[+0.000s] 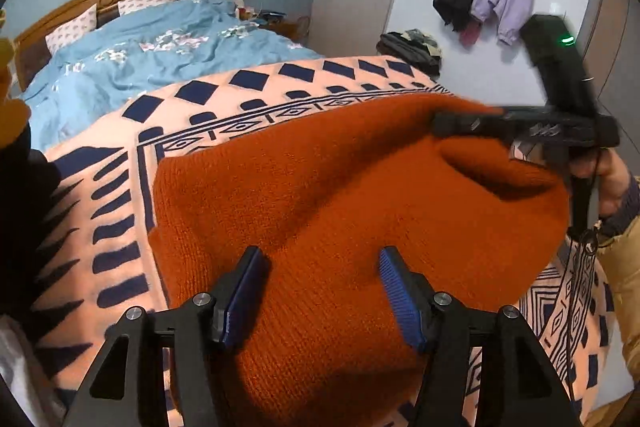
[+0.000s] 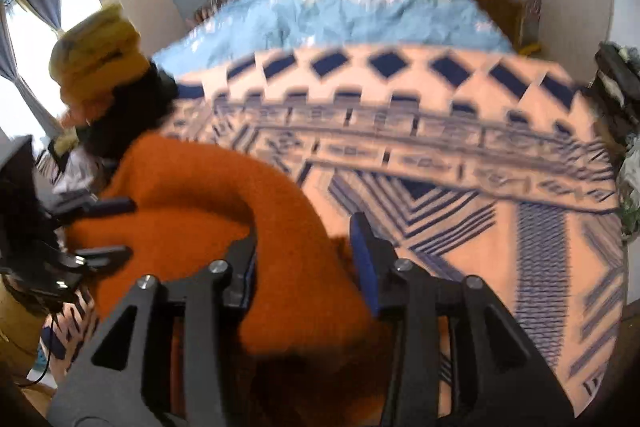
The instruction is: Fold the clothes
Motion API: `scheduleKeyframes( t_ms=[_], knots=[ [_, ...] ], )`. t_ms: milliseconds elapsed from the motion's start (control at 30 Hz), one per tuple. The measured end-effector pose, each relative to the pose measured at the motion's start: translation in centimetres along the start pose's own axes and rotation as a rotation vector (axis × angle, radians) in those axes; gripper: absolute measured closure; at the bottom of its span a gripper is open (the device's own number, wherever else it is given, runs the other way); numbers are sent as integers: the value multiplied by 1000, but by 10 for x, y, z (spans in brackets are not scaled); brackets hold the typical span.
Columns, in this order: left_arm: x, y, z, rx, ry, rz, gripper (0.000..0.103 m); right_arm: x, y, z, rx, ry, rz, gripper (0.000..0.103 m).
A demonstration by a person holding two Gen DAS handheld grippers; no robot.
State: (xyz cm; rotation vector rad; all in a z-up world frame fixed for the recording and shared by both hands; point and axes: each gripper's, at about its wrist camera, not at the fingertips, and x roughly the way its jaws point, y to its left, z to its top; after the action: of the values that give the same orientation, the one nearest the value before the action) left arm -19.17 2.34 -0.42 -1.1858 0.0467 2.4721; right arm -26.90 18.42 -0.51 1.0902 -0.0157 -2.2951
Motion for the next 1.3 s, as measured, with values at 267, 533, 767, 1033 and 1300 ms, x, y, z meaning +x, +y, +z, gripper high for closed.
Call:
scheduleKeyframes(
  t_ms=[267, 533, 767, 1033, 1300],
  knots=[
    [2, -5, -2, 13, -21, 16, 38, -57, 76, -12, -274, -165, 33, 59],
    [2, 10, -5, -33, -63, -34, 36, 31, -10, -39, -12, -7, -34, 64],
    [-1, 15, -8, -83, -78, -72, 35, 9, 3, -42, 3, -11, -43, 64],
    [4, 12, -12, -71, -101, -60, 30, -40, 64, -83, -157, -82, 14, 60],
    [-29, 16, -21, -142, -161, 6, 28, -9, 33, -100, -12, -47, 31, 49]
  ],
)
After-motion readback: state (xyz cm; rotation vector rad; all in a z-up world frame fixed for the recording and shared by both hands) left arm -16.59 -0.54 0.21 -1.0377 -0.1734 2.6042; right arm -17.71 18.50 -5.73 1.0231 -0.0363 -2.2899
